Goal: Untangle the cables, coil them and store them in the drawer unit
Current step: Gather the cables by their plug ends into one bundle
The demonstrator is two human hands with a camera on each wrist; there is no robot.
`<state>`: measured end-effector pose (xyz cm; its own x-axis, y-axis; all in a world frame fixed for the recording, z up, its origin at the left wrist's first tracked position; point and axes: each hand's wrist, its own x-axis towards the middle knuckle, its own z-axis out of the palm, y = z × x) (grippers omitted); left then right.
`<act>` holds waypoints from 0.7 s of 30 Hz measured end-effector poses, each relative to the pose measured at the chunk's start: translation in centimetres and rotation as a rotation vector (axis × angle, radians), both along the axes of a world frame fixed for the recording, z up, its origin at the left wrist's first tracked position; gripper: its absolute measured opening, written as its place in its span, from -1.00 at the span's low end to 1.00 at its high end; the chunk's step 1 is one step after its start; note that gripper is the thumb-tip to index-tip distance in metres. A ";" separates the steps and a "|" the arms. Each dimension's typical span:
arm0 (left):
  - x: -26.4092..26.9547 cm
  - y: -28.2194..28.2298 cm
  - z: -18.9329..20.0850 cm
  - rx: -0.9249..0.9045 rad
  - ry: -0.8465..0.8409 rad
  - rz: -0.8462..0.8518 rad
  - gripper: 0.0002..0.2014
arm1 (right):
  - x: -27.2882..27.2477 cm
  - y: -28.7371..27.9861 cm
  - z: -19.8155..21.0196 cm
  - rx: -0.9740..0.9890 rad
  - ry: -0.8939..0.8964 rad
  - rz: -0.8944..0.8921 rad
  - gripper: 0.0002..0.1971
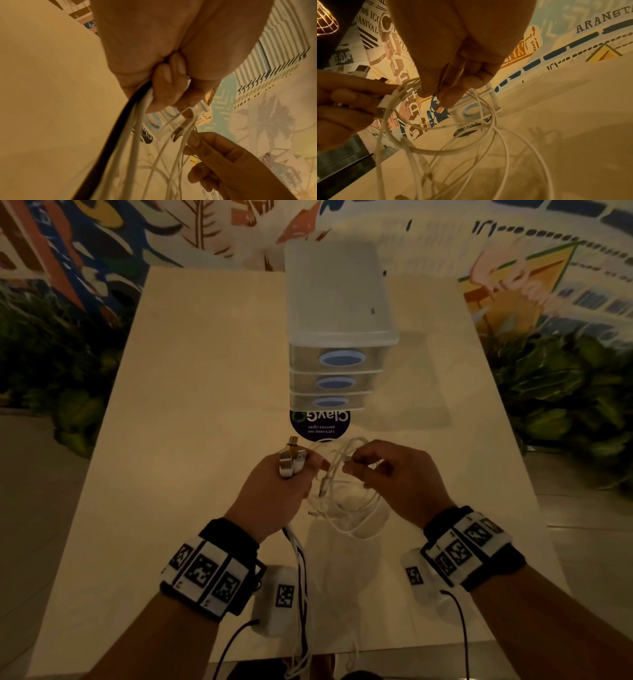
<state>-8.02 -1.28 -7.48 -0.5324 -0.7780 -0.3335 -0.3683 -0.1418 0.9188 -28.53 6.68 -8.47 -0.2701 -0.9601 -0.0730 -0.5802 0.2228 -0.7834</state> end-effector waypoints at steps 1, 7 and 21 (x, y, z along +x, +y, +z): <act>-0.1 0.0 0.0 -0.030 -0.020 -0.007 -0.73 | -0.2 0.0 0.0 0.000 0.012 0.010 -0.86; -0.8 0.3 0.0 -0.087 -0.043 -0.035 -0.66 | -1.2 0.2 0.3 -0.131 0.164 -0.002 -0.83; -0.4 -0.9 0.0 0.136 0.097 0.175 -0.76 | -3.9 -1.5 -2.8 -0.103 0.408 0.211 -0.73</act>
<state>-8.39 -2.16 -7.53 -0.4285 -0.8126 -0.3951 -0.2380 -0.3204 0.9169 -32.41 5.13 -11.25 -0.0548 -0.9938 0.0970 -0.8697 -0.0002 -0.4935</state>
